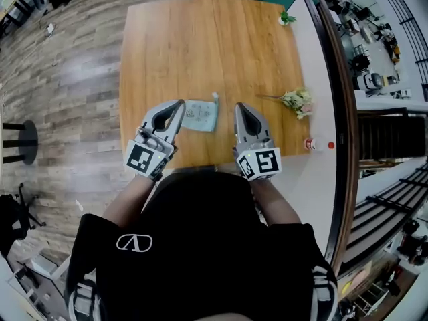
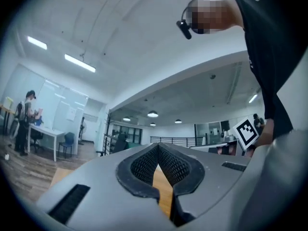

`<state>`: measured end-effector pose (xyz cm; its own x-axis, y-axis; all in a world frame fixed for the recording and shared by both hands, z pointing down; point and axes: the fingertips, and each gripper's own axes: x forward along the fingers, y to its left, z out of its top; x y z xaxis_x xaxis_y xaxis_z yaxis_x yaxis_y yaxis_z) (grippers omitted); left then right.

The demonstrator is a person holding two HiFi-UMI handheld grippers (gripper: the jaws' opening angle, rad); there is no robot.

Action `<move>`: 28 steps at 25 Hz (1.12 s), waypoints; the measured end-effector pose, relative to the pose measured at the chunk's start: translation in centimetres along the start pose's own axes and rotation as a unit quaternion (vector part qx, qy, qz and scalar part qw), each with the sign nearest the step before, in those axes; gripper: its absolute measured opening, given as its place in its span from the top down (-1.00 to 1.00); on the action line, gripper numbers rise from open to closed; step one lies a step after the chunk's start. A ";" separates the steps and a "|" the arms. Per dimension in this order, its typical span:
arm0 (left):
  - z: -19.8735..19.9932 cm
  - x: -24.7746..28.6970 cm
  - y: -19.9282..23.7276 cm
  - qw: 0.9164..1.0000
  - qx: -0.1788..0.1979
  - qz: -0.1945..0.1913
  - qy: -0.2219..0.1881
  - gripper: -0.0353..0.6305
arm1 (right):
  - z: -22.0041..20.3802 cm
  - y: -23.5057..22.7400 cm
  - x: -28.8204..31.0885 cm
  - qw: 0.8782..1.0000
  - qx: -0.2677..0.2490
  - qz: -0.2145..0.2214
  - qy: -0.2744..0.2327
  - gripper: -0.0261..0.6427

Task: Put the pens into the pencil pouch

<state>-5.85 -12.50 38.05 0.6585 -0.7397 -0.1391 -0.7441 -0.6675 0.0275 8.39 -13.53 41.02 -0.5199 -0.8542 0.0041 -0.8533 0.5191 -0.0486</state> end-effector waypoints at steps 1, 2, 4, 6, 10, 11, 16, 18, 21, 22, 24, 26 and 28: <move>0.5 -0.1 -0.1 1.000 0.013 0.004 -0.011 0.88 | 0.4 0.0 -0.1 1.000 -0.008 -0.005 -0.009 0.93; 0.7 -0.2 -0.2 1.000 0.022 0.007 -0.018 0.88 | 0.6 0.1 -0.1 1.000 -0.015 -0.009 -0.016 0.92; 0.7 -0.2 -0.2 0.999 0.024 0.012 -0.020 0.88 | 0.7 0.1 -0.2 0.999 -0.023 -0.014 -0.024 0.93; 0.6 -0.1 0.1 0.999 0.019 0.017 -0.019 0.88 | 0.4 0.0 -0.2 0.999 -0.022 -0.017 -0.023 0.93; 0.4 0.0 0.7 1.000 0.010 0.020 -0.019 0.88 | -0.7 -0.6 -0.2 0.999 -0.027 -0.032 -0.002 0.93; 0.3 -0.1 0.8 1.000 0.010 0.019 -0.018 0.88 | -0.9 -0.7 -0.3 0.999 -0.028 -0.035 0.001 0.93; 0.1 0.1 1.6 1.000 0.009 0.018 -0.016 0.88 | -1.5 -1.0 -0.5 0.999 -0.031 -0.042 0.009 0.93; -0.1 0.3 1.7 1.000 0.008 0.016 -0.014 0.88 | -1.6 -1.2 -0.5 0.999 -0.029 -0.043 0.011 0.93; -0.4 0.5 1.6 1.000 0.002 0.014 -0.012 0.88 | -1.7 -1.4 -0.5 0.999 -0.025 -0.045 0.011 0.93; -0.5 0.6 1.6 1.000 0.000 0.013 -0.011 0.88 | -1.7 -1.5 -0.5 0.999 -0.025 -0.045 0.011 0.93; -0.7 0.6 1.6 1.000 -0.001 0.011 -0.009 0.88 | -1.7 -1.5 -0.4 0.999 -0.024 -0.046 0.011 0.93; -0.8 0.5 1.6 1.000 -0.003 0.010 -0.007 0.88 | -1.7 -1.6 -0.4 0.999 -0.021 -0.046 0.010 0.93; -1.1 0.6 1.6 1.000 -0.004 0.009 -0.004 0.88 | -1.7 -1.8 -0.4 0.999 -0.020 -0.048 0.010 0.93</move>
<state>-6.51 -14.04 39.07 0.6443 -0.7508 -0.1457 -0.7547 -0.6550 0.0377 10.02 -14.07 42.78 -0.4367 -0.8992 0.0273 -0.8996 0.4366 -0.0075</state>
